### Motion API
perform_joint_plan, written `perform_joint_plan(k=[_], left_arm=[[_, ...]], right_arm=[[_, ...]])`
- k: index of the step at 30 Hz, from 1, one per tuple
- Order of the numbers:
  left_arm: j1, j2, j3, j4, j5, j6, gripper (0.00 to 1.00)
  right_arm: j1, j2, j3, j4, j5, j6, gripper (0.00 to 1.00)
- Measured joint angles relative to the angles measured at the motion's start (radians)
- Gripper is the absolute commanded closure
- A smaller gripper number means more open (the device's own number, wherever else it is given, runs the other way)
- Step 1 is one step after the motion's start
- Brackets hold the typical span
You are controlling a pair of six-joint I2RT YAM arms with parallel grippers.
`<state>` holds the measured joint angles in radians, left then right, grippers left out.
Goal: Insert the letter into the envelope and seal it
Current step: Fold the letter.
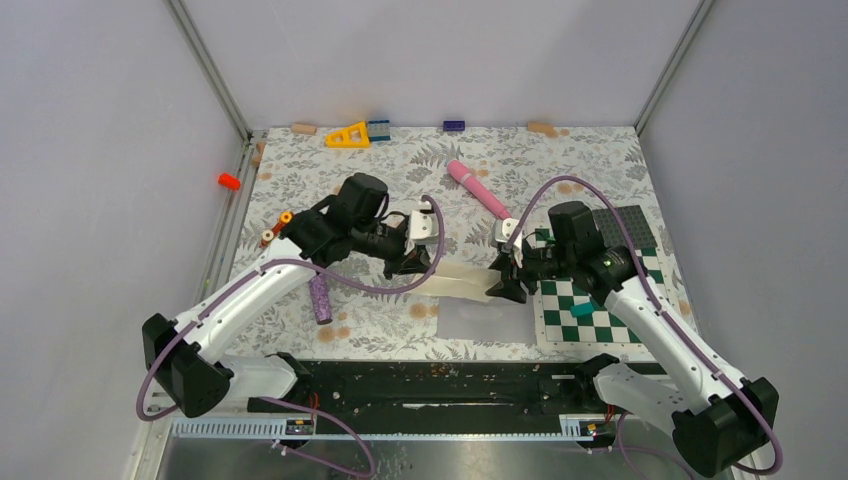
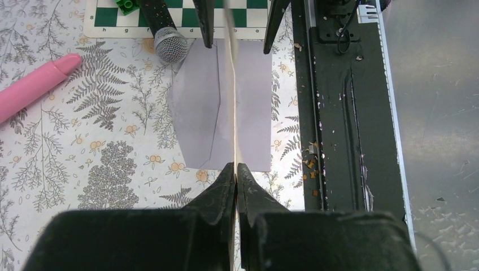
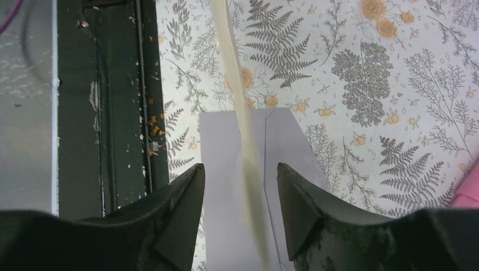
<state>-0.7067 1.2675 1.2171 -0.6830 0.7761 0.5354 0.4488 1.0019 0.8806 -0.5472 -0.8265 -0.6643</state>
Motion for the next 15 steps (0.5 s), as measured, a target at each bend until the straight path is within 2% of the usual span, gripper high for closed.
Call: perform_joint_plan(k=[1,2,4,6,7,8,9,11,15], left_arm=[[0.003,-0.002,0.0,0.0,0.0,0.0,1.0],[0.005,-0.005,0.0,0.0,0.0,0.001,1.0],[0.007,-0.008,0.0,0.0,0.0,0.003,1.0],[0.008,-0.011,0.0,0.001,0.0,0.006,1.0],[0.009,-0.011,0.0,0.001,0.0,0.006,1.0],[0.01,-0.011,0.0,0.001,0.0,0.006,1.0],[0.01,-0.011,0.0,0.001,0.0,0.006,1.0],[0.01,-0.014,0.0,0.0,-0.003,0.007,1.0],[0.014,-0.023,0.0,0.0,-0.007,0.008,1.0]], right_arm=[[0.0,-0.001,0.0,-0.01,0.007,-0.007,0.52],[0.0,-0.003,0.0,-0.019,0.014,-0.014,0.66],[-0.001,-0.008,0.001,-0.034,0.026,-0.031,0.99],[-0.004,-0.013,0.002,-0.052,0.033,-0.043,1.0],[-0.005,-0.014,0.003,-0.06,0.032,-0.047,0.84],[-0.005,-0.014,0.006,-0.066,0.032,-0.051,0.57],[-0.005,-0.014,0.009,-0.074,0.032,-0.053,0.42],[-0.006,-0.014,0.021,-0.1,0.04,-0.075,0.32],[-0.011,-0.015,0.04,-0.128,0.059,-0.092,0.31]])
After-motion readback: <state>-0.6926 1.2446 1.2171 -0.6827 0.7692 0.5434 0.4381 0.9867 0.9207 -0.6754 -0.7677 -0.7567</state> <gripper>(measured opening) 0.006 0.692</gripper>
